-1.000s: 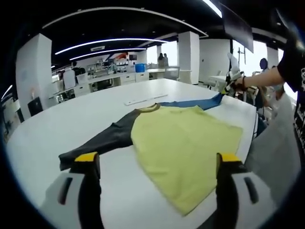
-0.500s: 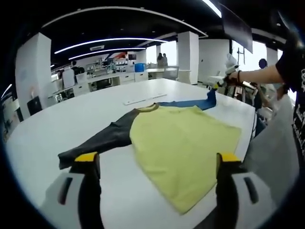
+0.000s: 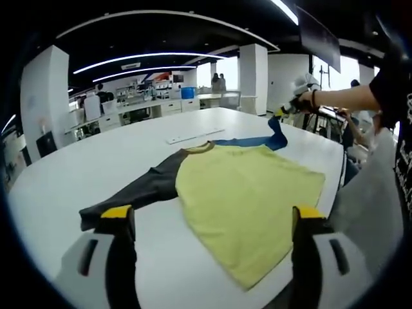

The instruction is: Fold the garment on the visible template until the final outline fits inside the template.

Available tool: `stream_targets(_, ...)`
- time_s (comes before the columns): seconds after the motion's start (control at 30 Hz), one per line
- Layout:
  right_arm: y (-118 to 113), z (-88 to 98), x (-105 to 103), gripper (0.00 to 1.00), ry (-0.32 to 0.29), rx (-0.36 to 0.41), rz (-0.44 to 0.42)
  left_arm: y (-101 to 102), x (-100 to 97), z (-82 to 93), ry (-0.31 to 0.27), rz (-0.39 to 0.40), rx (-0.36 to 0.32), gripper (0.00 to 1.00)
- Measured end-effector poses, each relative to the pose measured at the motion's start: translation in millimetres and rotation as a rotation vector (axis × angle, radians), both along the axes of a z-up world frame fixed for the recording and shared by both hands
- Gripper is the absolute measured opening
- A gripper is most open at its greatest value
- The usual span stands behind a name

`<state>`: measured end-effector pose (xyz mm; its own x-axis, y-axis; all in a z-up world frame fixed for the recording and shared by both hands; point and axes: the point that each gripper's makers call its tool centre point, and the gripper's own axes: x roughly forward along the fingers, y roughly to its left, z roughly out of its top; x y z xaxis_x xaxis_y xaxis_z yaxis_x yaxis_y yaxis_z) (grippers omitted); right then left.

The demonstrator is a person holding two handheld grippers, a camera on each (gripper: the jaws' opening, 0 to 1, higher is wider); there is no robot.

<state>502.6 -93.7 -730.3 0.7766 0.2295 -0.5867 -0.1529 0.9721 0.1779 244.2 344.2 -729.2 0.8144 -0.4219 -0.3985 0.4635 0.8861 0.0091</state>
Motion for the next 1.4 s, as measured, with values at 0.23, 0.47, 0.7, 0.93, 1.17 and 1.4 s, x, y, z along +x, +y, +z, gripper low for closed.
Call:
stream_targets(0.23, 37.7, 8.2, 1.3, 0.00, -0.011, 0.019, 0.060, -0.9, -2.8, -1.2, 0.010, -0.002, -0.010, 0.99)
stream_targets(0.47, 67.1, 11.7, 14.2, 0.00, -0.012, 0.013, 0.106, -1.8, -7.8, -7.3, 0.041, -0.005, -0.006, 0.99)
stream_targets(0.7, 106.5, 14.9, 17.7, 0.00, -0.017, 0.033, 0.168, -2.4, -7.4, -6.1, 0.036, -0.004, -0.023, 0.99)
stream_targets(0.93, 141.1, 20.8, 19.3, 0.00, -0.034, 0.049, 0.238, -2.0, -5.7, -1.7, 0.023, -0.005, -0.032, 0.99)
stream_targets(1.17, 169.6, 31.9, 14.9, 0.00, -0.052, 0.052, 0.297, -1.6, -7.2, -1.0, 0.023, -0.002, -0.038, 0.99)
stream_targets(1.4, 201.3, 45.9, 14.9, 0.00, -0.071, 0.054, 0.359, -1.9, -7.5, -1.5, 0.025, 0.001, -0.040, 0.99)
